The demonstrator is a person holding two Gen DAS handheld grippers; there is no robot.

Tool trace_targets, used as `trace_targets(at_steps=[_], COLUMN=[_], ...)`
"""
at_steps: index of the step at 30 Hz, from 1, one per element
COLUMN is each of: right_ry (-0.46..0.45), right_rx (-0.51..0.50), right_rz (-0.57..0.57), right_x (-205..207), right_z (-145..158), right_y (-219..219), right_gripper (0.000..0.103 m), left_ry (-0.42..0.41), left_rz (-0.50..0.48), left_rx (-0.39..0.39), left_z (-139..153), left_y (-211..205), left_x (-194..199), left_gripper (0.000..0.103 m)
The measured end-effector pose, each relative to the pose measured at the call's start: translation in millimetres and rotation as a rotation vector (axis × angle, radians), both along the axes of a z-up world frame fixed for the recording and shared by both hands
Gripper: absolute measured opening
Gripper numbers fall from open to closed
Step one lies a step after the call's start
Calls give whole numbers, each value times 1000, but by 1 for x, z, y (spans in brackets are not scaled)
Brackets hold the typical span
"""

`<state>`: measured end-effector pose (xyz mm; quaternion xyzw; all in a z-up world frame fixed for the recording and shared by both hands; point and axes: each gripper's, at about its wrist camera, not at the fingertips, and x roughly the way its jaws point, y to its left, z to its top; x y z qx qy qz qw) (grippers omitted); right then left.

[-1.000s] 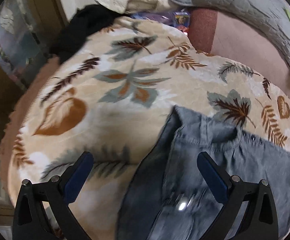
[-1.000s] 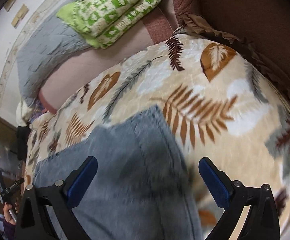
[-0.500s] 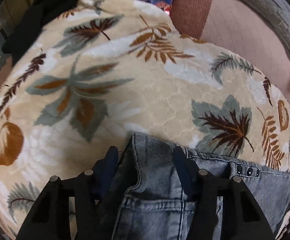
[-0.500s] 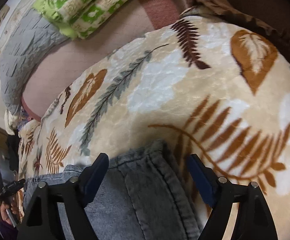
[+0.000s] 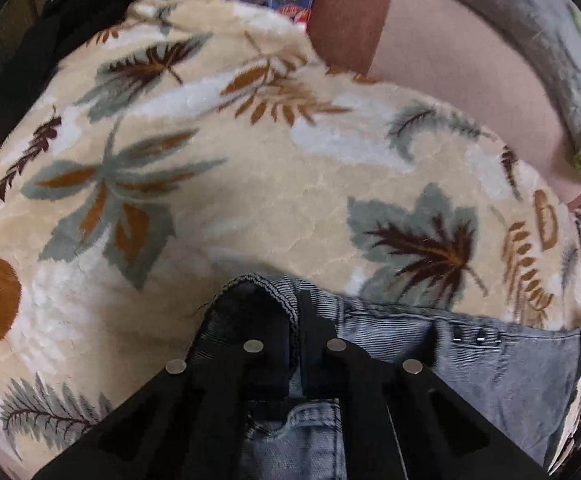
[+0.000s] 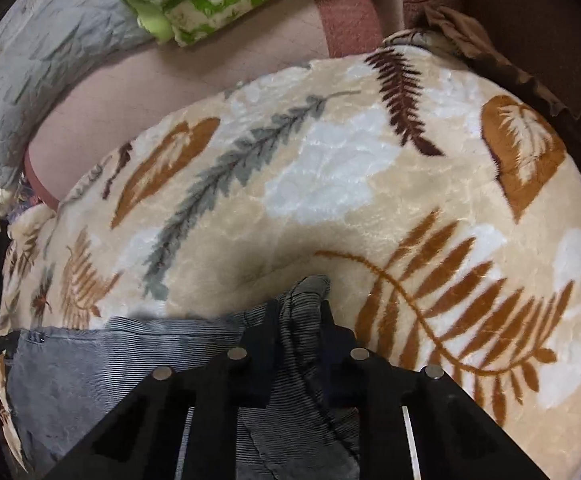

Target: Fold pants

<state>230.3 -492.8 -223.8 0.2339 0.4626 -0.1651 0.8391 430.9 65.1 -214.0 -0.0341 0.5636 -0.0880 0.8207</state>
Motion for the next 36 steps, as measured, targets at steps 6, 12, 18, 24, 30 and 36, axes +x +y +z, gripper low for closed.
trace_targets(at_steps=[6, 12, 18, 24, 30, 36], right_ry=[-78, -141, -192, -200, -24, 52], right_rx=[-1, 43, 70, 85, 149, 86], right_rz=[-19, -19, -9, 47, 108, 141], right_x=[-31, -82, -149, -222, -281, -307], right_z=[40, 65, 79, 77, 23, 16], right_y=[1, 7, 21, 50, 74, 83], right_gripper=[16, 16, 16, 16, 29, 38], left_ry=[-90, -173, -250, -244, -49, -22], left_rz=[-23, -58, -64, -15, 48, 136], left_rx=[-72, -144, -180, -174, -160, -41], left_z=[51, 94, 121, 101, 15, -2], left_y=[7, 17, 58, 118, 160, 181], left_x=[-25, -79, -156, -239, -298, -327], left_gripper=[3, 3, 3, 3, 5, 6])
